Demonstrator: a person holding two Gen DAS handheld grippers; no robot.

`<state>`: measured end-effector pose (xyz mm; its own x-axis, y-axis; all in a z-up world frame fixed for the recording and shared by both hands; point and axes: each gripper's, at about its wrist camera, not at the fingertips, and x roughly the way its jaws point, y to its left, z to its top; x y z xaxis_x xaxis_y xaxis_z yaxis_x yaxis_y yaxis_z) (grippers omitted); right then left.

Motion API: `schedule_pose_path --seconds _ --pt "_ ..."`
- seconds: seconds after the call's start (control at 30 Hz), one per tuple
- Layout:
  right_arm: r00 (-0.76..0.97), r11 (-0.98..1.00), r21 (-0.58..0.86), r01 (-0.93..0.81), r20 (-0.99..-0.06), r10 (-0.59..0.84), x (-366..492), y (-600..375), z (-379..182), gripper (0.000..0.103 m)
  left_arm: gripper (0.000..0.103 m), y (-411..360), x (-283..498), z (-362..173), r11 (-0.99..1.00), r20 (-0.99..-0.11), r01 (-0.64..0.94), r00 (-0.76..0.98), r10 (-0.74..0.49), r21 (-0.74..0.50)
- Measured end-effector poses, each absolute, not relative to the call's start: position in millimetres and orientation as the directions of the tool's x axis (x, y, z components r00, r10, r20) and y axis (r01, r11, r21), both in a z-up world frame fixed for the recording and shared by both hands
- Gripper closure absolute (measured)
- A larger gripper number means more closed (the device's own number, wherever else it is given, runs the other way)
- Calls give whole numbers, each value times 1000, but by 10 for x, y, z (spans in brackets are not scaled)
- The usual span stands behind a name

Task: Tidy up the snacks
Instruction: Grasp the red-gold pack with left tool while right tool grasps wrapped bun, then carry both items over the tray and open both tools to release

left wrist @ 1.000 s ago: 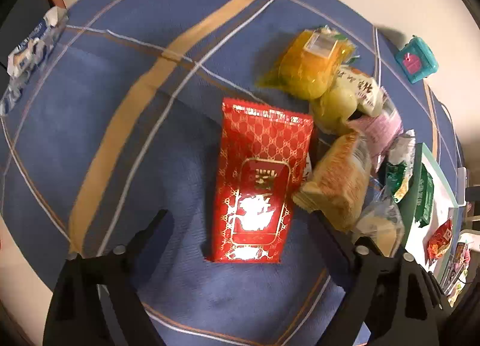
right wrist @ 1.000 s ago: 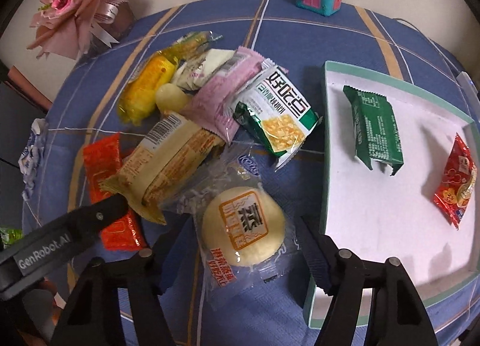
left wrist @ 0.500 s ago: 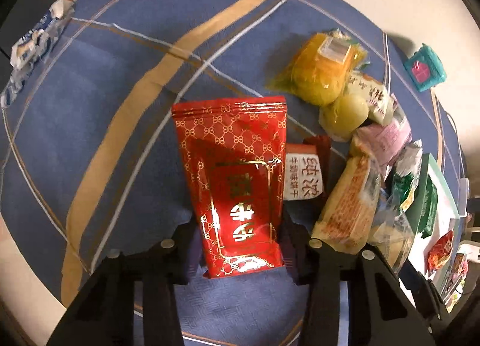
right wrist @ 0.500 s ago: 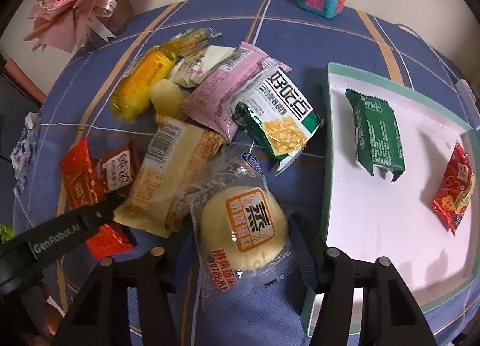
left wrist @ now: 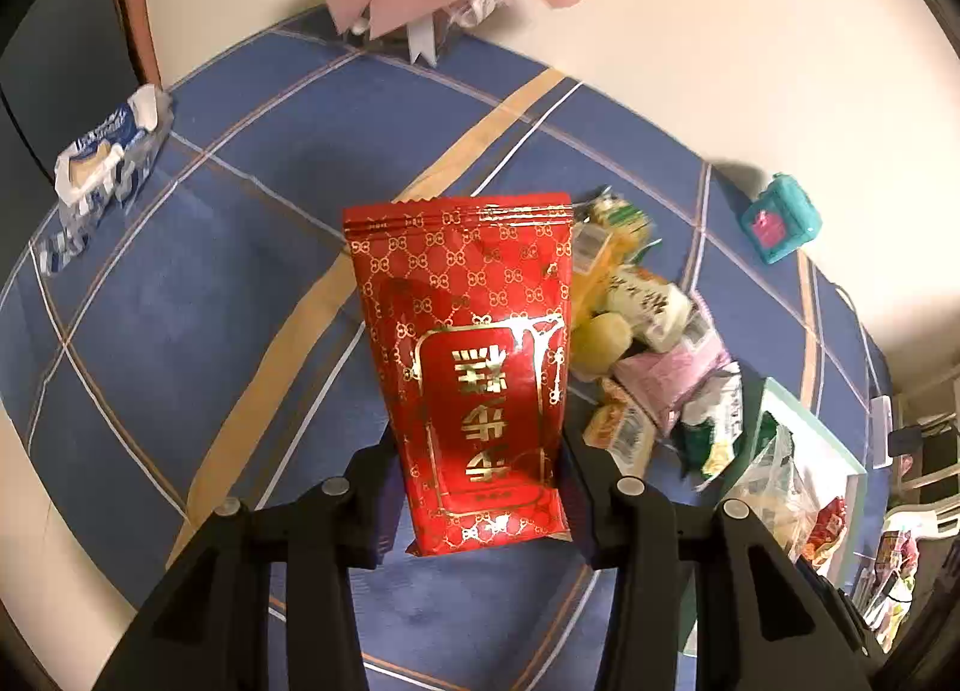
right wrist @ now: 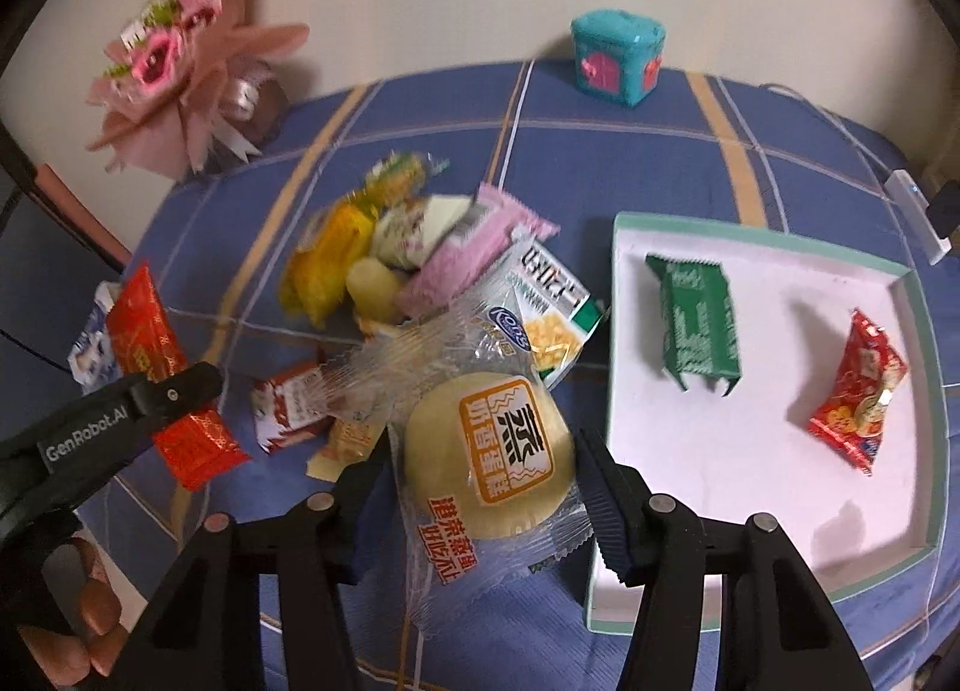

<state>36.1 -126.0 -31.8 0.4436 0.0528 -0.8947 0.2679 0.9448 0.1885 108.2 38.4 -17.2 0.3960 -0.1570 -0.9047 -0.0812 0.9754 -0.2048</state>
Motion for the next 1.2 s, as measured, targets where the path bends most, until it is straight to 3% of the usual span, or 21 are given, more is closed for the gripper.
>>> schedule_pose_path --seconds 0.27,0.77,1.2 --pt "406 915 154 373 -914 -11 194 -1567 -313 44 56 96 908 -140 982 -905 26 385 -182 -186" --pt "256 660 43 750 -939 -230 -682 -3233 -404 44 56 -1561 159 -216 873 -920 460 252 -301 -159" --pt "234 613 63 788 -951 -202 -902 -3593 -536 44 56 -1966 46 -508 849 -942 515 210 -261 -121"
